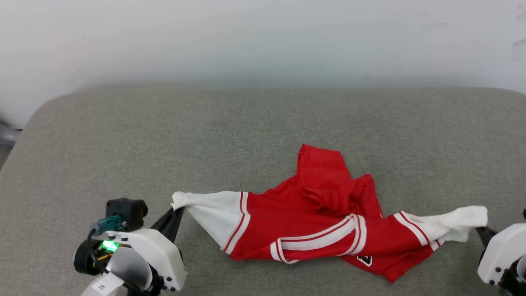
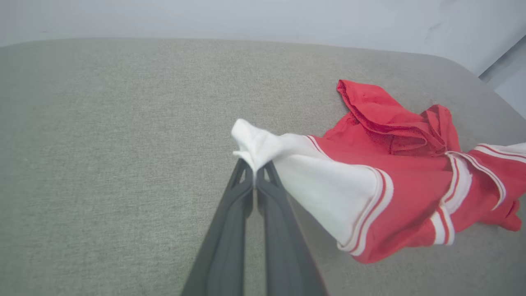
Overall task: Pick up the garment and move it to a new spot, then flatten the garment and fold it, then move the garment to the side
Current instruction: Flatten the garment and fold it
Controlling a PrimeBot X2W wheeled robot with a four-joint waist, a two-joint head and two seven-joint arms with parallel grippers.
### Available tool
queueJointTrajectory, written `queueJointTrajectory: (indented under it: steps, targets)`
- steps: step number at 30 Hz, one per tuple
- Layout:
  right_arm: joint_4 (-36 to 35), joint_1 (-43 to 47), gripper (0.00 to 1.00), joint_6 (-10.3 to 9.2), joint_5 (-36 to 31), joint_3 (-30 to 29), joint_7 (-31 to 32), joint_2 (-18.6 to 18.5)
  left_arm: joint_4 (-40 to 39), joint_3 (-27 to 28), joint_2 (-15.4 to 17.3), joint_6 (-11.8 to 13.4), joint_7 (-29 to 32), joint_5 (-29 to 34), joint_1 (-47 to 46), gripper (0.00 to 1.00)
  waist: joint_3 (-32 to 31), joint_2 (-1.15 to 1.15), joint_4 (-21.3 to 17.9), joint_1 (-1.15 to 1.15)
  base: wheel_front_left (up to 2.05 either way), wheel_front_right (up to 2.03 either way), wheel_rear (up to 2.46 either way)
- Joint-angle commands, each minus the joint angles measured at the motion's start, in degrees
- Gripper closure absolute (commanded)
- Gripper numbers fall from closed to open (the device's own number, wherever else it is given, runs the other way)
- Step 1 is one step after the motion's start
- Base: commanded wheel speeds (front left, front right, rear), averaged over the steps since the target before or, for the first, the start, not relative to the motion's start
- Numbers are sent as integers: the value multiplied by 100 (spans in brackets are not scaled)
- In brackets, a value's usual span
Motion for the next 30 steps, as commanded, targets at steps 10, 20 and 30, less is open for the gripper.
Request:
queueJointTrajectory:
  steps: [10, 20, 30]
  targets:
    - [-1042, -769, 100, -4, -478, 5, -353, 36, -210, 295, 169, -106, -66, 114, -1155, 100, -263, 0, -55, 0, 0, 0, 0]
    - [-421, -3103, 100, -4, -707, 27, -845, -171, 965, 779, -185, -411, -372, -168, -3524, 100, 392, 0, 50, 0, 0, 0, 0]
    - [668, -5753, 100, -4, -972, 120, -1601, -196, 2566, 928, -220, -885, -961, 36, -6027, 100, 1513, 0, -41, 0, 0, 0, 0]
